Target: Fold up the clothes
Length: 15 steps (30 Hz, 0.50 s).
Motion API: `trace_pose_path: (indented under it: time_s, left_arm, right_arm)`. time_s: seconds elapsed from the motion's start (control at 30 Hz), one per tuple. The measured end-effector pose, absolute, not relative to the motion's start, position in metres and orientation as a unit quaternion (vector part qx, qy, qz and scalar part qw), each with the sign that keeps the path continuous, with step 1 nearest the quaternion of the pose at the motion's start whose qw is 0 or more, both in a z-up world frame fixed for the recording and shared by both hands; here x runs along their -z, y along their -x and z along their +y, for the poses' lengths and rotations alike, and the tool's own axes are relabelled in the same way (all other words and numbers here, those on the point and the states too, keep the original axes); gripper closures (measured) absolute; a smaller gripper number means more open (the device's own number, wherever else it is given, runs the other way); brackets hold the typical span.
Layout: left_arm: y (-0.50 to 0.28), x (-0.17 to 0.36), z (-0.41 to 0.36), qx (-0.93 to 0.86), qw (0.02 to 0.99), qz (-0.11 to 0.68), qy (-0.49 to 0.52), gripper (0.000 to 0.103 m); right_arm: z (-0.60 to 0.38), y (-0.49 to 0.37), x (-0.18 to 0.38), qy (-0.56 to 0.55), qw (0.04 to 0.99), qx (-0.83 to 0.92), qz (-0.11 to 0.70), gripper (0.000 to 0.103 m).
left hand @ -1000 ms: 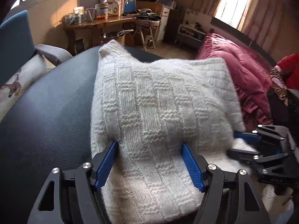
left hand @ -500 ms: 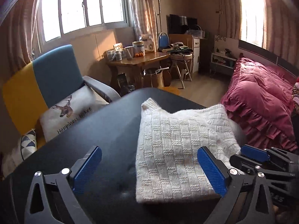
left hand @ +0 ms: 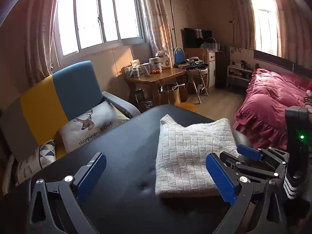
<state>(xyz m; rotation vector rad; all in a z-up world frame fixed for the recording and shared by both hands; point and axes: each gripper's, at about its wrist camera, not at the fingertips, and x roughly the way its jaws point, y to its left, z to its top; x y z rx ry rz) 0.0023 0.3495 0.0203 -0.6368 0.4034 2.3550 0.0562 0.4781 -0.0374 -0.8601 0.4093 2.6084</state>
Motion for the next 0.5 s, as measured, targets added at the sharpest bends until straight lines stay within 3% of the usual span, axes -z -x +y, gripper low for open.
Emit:
trace_pose_path:
  time_s: [0.5]
  left_arm:
    - [0.001,-0.017,0.348,-0.878,0.36,0.128,0.287,0.002]
  right_arm:
    - [0.474,-0.052,0.052,0.331,0.168,-0.919,0.133,0.06]
